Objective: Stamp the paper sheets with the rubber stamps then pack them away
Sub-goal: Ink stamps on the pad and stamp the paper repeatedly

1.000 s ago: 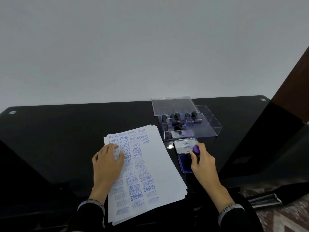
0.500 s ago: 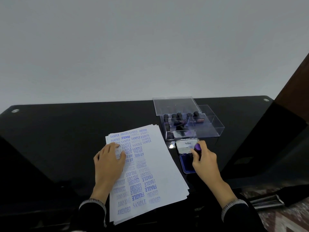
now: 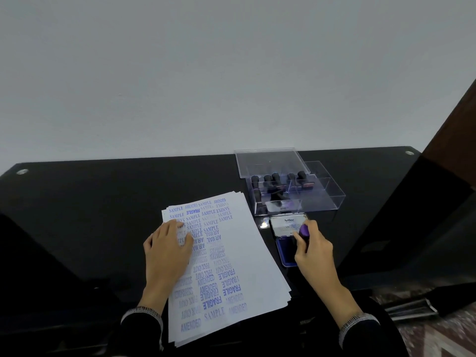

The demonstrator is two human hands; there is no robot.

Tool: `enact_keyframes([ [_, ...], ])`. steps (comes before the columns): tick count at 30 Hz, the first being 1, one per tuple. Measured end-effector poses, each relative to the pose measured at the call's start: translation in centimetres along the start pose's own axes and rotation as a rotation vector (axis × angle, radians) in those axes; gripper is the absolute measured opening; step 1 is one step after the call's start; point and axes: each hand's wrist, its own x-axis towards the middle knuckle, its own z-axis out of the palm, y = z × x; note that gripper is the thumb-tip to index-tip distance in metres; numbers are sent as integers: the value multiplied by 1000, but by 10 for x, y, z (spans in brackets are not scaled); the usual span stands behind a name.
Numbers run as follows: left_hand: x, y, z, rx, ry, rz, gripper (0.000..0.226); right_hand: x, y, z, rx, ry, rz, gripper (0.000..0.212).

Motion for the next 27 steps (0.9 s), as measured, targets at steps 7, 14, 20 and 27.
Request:
enact_keyframes([
  [7, 0, 0, 0, 4, 9, 6, 34, 14, -6, -7, -30, -83, 4, 25],
  [14, 0, 1, 0, -2, 0, -1, 34, 7, -4, -5, 2, -48, -8, 22],
  [20, 0, 0, 0, 11, 1, 2, 35, 3, -4, -4, 16, -23, 7, 22],
  [27, 0, 1, 0, 3, 11, 1, 33, 9, -11, -8, 4, -83, 30, 18],
])
